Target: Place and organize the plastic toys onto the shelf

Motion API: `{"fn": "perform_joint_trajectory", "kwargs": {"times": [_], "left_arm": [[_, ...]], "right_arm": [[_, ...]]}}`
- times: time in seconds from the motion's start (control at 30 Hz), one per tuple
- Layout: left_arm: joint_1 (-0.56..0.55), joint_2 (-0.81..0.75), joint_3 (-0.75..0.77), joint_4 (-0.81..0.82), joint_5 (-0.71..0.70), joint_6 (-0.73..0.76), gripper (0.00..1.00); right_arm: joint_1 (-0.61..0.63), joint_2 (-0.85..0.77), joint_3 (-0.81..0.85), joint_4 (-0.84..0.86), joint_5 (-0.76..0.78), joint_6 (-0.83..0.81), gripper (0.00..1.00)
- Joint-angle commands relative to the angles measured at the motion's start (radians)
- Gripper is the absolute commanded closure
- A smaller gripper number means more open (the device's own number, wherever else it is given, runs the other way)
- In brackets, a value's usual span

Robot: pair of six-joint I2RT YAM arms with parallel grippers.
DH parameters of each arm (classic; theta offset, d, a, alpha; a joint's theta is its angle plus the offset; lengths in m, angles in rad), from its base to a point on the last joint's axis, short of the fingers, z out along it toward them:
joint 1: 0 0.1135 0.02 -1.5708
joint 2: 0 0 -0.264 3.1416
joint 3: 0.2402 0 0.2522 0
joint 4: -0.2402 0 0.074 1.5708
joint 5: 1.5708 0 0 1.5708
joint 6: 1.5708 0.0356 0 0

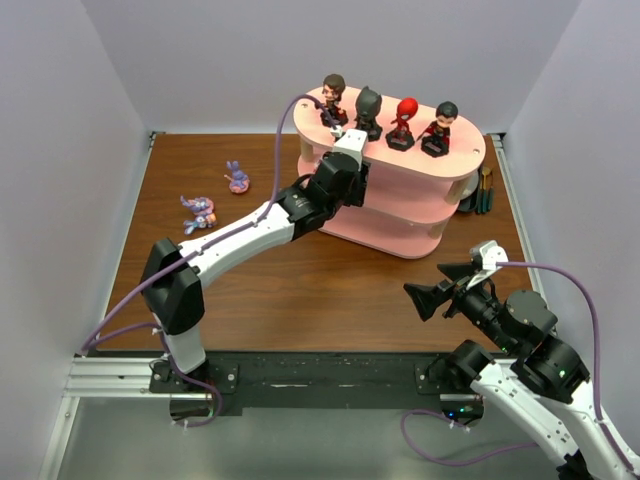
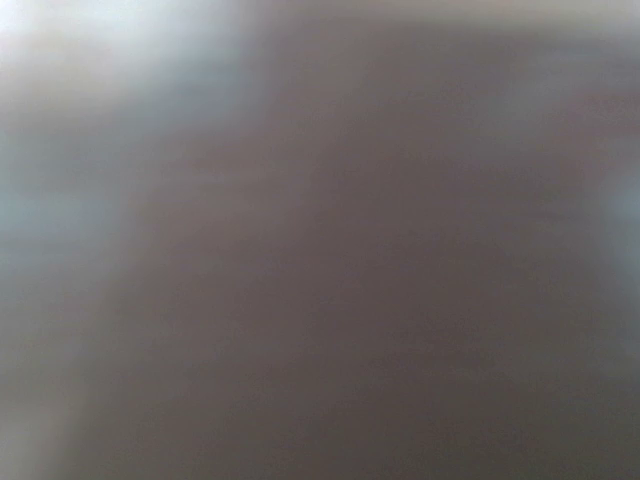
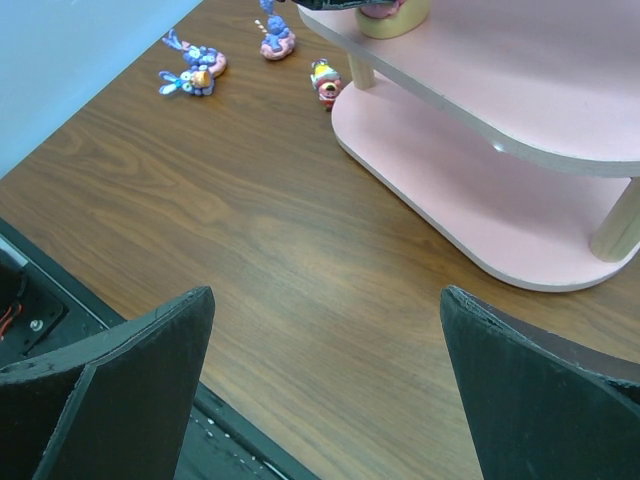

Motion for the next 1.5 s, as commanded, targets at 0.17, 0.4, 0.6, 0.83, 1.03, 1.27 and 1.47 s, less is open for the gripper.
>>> {"fn": "perform_joint_trajectory", "kwargs": {"times": [0.17, 0.4, 0.6, 0.83, 1.03, 1.27, 1.47], "left_arm": [[0.018, -0.073, -0.057, 0.092, -0.019, -0.028, 0.38], [0.018, -0.136, -0.127, 0.141, -0.016, -0.047, 0.27], [0.018, -0.231, -0.198, 0.167, 0.029, -0.067, 0.16], [0.033, -0.415, -0.385, 0.190, -0.011, -0.107, 0.15], [0.181, -0.544, -0.587, 0.191, 0.080, -0.163, 0.15], [0.453, -0.437, -0.603, 0.222, 0.329, -0.185, 0.15], [0.616, -0.184, -0.451, 0.256, 0.570, -0.271, 0.15]], "right_arm": [[0.001, -0.018, 0.007, -0.005, 0.006, -0.005, 0.02], [0.000, -0.016, 0.011, -0.007, 0.006, -0.005, 0.02], [0.001, -0.018, 0.015, -0.013, 0.006, -0.004, 0.01], [0.001, -0.015, 0.007, -0.007, 0.013, -0.008, 0.02], [0.000, -0.024, -0.011, -0.005, 0.034, -0.016, 0.01], [0.000, -0.013, -0.009, -0.009, 0.028, -0.017, 0.01], [0.001, -0.007, -0.012, -0.007, 0.028, -0.014, 0.01]]}}
